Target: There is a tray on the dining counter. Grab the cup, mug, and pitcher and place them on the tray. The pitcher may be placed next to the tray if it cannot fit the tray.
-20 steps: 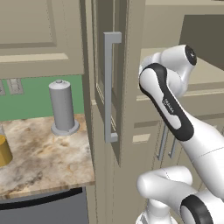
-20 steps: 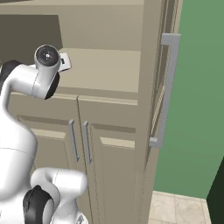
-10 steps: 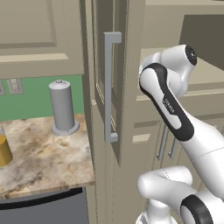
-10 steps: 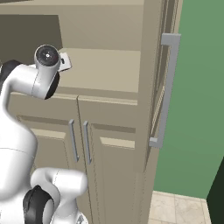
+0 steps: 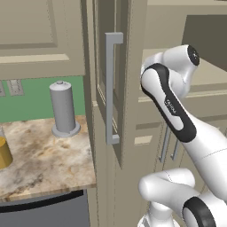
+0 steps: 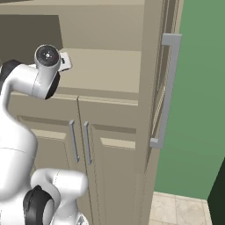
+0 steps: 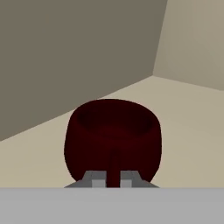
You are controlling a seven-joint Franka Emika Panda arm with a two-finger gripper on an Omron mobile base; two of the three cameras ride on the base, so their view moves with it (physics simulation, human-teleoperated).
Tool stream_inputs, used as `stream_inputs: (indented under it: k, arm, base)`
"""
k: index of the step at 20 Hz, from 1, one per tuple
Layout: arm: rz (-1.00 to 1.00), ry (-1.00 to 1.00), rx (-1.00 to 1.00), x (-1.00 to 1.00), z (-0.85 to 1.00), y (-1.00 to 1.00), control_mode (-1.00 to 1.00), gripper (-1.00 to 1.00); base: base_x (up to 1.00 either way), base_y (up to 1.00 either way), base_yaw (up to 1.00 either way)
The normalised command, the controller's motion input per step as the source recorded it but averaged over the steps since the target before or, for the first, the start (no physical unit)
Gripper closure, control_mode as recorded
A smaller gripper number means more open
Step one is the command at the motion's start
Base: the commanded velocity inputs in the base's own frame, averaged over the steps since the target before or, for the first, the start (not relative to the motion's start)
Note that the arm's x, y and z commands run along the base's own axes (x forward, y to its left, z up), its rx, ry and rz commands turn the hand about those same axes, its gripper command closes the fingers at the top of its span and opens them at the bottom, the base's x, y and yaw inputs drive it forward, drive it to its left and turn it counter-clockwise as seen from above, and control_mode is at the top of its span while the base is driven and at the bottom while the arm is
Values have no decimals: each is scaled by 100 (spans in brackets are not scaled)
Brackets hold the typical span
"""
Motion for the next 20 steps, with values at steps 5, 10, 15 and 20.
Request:
stream_inputs:
  k: [5,10,15,20]
  arm:
    - [0,0,5,0,31,-14,-100,100]
    - [0,0,1,0,29,0,-100,100]
    - [0,0,0,0,12,0,-100,100]
    - [0,0,0,0,1,0,-100,100]
  base:
    - [0,0,0]
    - [0,0,0]
    - [0,0,0]
    - [0,0,0]
